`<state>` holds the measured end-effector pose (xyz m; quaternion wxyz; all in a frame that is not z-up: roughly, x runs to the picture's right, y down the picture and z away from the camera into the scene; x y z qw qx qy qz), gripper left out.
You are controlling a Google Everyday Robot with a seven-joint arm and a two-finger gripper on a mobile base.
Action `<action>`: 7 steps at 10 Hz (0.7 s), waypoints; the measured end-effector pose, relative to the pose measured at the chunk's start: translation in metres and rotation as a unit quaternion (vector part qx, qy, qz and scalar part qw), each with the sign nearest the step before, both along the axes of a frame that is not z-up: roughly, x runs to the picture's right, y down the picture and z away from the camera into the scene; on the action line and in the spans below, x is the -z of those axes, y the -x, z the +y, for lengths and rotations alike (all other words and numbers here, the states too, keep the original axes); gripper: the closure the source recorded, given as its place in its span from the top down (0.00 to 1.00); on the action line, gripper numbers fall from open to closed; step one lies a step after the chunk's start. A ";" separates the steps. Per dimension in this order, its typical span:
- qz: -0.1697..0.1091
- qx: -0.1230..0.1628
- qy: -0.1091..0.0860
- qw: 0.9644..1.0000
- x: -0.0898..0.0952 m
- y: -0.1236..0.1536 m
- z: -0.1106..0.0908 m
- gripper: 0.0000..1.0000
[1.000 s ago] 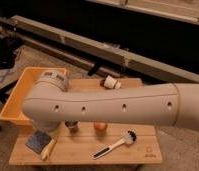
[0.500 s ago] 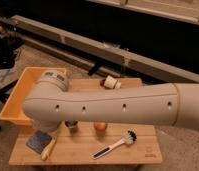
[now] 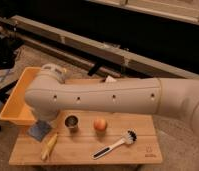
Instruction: Place sponge in tray
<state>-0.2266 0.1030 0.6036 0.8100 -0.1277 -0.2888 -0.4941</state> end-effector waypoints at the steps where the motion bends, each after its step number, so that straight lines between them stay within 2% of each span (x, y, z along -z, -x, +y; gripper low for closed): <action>1: -0.002 -0.001 -0.001 1.000 -0.016 0.004 -0.013 0.00; 5: 0.000 -0.024 -0.005 1.000 -0.071 0.009 -0.055 0.00; 7: 0.001 -0.034 -0.010 0.999 -0.092 0.018 -0.073 0.00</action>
